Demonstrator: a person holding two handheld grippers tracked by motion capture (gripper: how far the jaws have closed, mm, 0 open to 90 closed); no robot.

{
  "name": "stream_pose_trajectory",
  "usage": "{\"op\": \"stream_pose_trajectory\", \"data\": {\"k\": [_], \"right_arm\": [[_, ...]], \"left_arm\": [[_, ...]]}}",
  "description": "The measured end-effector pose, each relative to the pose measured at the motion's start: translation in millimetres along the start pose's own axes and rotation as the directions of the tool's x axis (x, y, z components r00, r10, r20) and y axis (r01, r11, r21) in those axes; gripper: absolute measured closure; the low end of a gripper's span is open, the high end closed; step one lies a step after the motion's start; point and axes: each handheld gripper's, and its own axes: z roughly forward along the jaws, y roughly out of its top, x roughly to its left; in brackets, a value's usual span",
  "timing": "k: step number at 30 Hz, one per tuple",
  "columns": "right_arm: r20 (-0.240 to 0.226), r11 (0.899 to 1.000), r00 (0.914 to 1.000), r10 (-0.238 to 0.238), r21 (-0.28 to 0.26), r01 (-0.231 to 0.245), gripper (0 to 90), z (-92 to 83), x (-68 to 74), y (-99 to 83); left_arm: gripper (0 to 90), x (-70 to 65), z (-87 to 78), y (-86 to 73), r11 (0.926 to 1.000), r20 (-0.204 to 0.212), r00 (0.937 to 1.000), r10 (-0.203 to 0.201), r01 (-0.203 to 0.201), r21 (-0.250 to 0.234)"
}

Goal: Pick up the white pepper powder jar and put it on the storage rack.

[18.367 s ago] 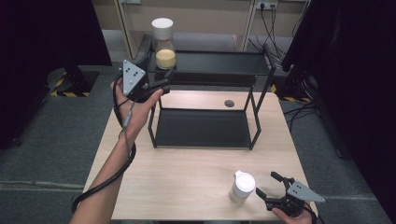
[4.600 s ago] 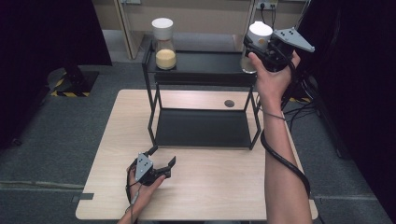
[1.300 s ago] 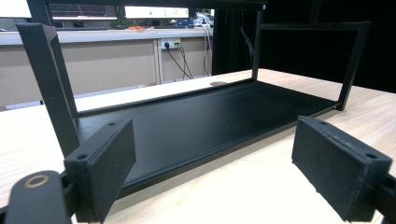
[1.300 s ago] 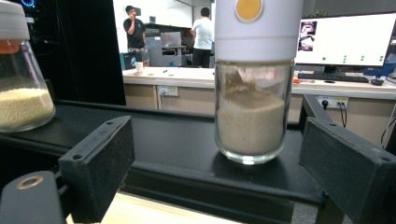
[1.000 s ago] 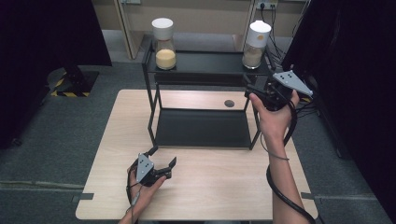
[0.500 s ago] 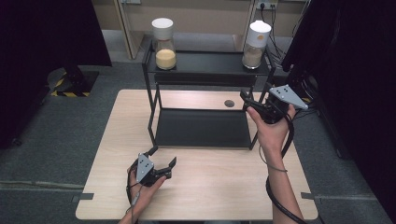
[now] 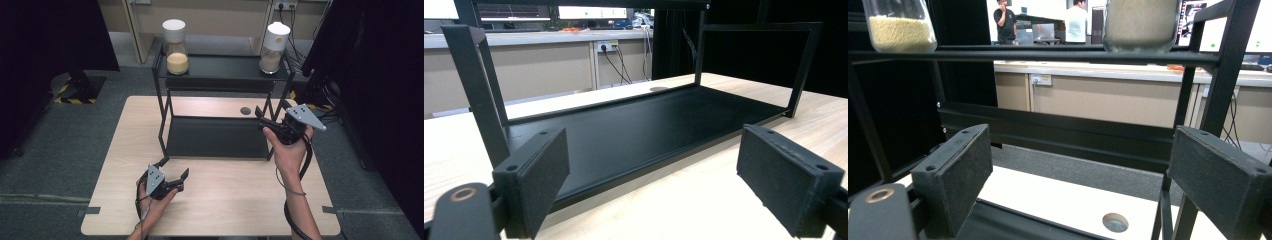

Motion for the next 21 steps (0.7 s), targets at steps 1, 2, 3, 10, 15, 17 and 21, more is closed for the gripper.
{"op": "stream_pose_trajectory", "data": {"k": [1,2,3,10,15,17,21], "right_arm": [[0.0,1.0,1.0,0.001,0.002,-0.001,10.5,-0.8,0.1,-2.2],[-0.002,1.0,1.0,0.003,0.006,-0.003,10.5,-1.3,0.0,-4.4],[-0.004,1.0,1.0,0.005,0.01,-0.005,10.5,-1.7,-0.1,-6.7],[-0.005,1.0,0.9999,0.013,0.028,-0.013,10.5,-5.7,1.4,-25.5],[-0.005,0.999,0.9999,0.014,0.034,-0.014,10.6,-8.1,1.8,-37.0],[-0.002,0.999,0.9999,0.015,0.032,-0.015,10.6,-9.2,1.9,-41.4],[-0.004,0.999,0.9997,0.023,0.039,-0.023,10.5,-10.5,0.7,-50.7]], "left_arm": [[12.9,0.0,0.0,0.0,1.0,0.0,1.0,-0.001,0.001,0.0],[12.9,-0.1,-0.1,-0.2,1.0,-0.001,1.0,-0.001,0.001,-0.001],[12.9,-0.2,-0.2,-0.3,1.0,-0.002,1.0,-0.001,0.001,-0.002],[12.9,-0.9,-0.2,-0.4,1.0,-0.005,1.0,0.001,-0.001,-0.003],[12.9,-0.4,-0.3,-0.5,1.0,-0.003,1.0,-0.002,0.002,-0.003],[12.9,-0.4,-0.3,-0.7,1.0,-0.003,1.0,-0.002,0.002,-0.004],[12.8,-0.1,-0.3,-0.6,1.0,-0.003,1.0,-0.003,0.003,-0.004]]}}
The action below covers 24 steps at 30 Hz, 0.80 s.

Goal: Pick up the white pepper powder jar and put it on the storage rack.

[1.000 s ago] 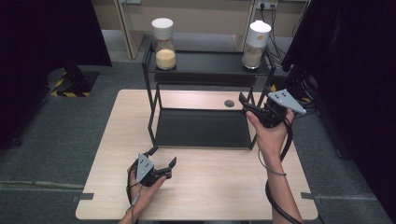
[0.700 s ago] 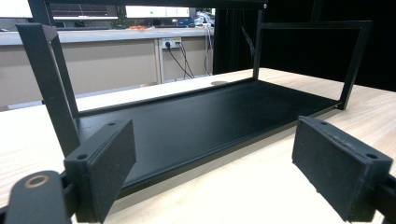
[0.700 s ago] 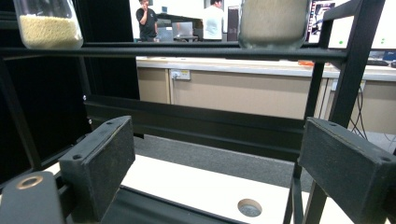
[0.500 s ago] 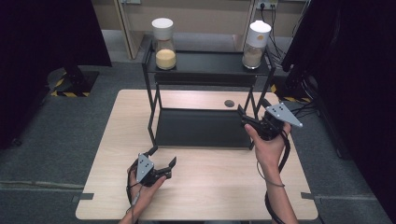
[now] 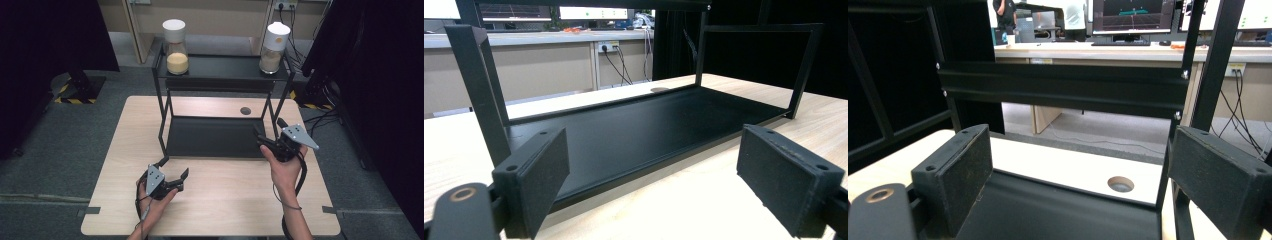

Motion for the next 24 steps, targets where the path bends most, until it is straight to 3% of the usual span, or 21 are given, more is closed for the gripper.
{"op": "stream_pose_trajectory", "data": {"k": [24], "right_arm": [[-0.01,0.998,0.9997,0.022,0.056,-0.021,10.4,-24.1,-4.9,-46.5]], "left_arm": [[12.8,-0.5,0.0,-0.1,1.0,-0.002,1.0,0.003,-0.003,-0.001]]}}
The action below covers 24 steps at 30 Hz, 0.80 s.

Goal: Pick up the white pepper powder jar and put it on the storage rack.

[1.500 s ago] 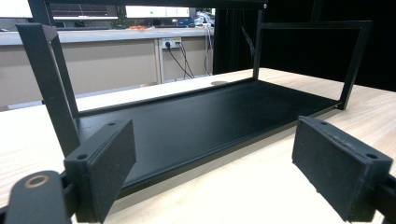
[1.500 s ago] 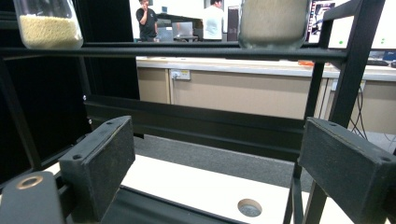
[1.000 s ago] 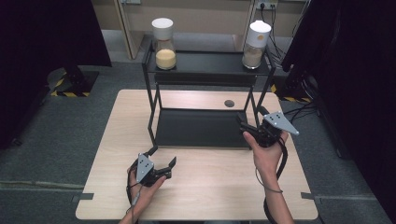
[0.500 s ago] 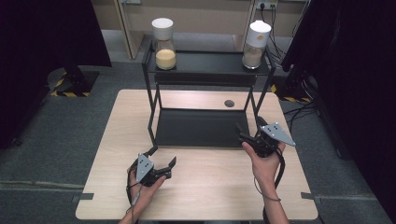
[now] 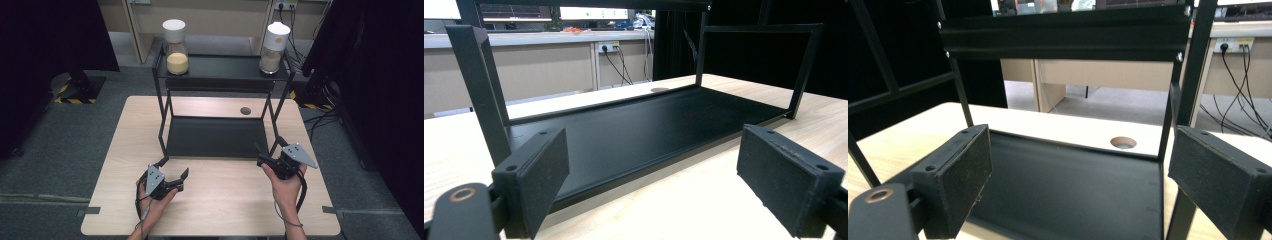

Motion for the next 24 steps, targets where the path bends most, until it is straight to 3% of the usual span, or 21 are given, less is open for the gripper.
{"op": "stream_pose_trajectory", "data": {"k": [8,24], "right_arm": [[0.0,0.999,0.9998,0.018,0.04,-0.018,10.2,-3.6,-2.8,-20.5],[-0.022,0.996,0.999,-0.04,0.074,0.041,9.1,-11.9,1.9,-56.5]], "left_arm": [[12.8,-0.1,-0.2,-0.4,1.0,0.0,1.0,0.001,-0.001,-0.002],[12.9,-0.2,-0.6,-0.8,1.0,0.001,1.0,0.001,-0.001,-0.004]]}}
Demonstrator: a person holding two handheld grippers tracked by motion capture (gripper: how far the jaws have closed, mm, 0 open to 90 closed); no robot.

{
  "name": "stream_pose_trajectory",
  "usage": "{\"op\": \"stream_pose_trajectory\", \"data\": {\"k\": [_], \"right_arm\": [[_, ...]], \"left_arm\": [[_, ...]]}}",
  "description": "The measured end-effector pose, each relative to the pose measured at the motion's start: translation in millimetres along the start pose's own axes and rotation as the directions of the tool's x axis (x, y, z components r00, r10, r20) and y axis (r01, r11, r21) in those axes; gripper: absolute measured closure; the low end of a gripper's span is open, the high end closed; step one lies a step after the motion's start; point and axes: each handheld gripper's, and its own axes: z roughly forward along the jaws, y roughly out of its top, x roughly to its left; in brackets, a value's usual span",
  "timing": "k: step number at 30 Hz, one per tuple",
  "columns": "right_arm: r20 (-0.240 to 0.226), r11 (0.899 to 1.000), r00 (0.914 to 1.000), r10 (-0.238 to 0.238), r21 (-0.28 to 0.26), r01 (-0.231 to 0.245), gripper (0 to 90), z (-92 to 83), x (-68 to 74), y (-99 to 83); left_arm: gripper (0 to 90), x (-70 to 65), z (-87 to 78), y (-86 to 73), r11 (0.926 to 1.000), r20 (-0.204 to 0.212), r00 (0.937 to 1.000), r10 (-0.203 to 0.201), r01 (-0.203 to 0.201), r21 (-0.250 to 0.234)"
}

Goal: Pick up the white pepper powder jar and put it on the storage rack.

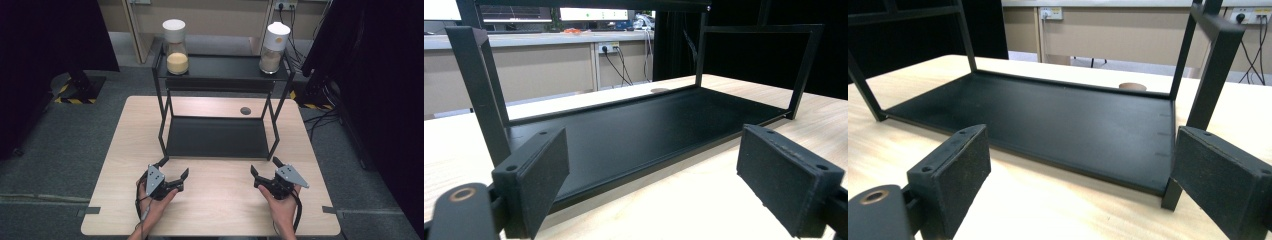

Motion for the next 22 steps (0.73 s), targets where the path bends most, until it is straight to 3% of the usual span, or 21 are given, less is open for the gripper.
{"op": "stream_pose_trajectory", "data": {"k": [19,22], "right_arm": [[0.001,1.0,0.9999,-0.011,0.024,0.011,8.6,0.0,3.3,-19.3],[-0.004,1.0,1.0,-0.005,0.02,0.005,7.9,-0.3,2.2,-18.6]], "left_arm": [[12.9,0.2,0.2,0.0,1.0,0.0,1.0,-0.003,0.003,0.0],[13.3,1.9,0.9,2.2,0.9996,0.003,0.9997,-0.025,0.025,0.013]]}}
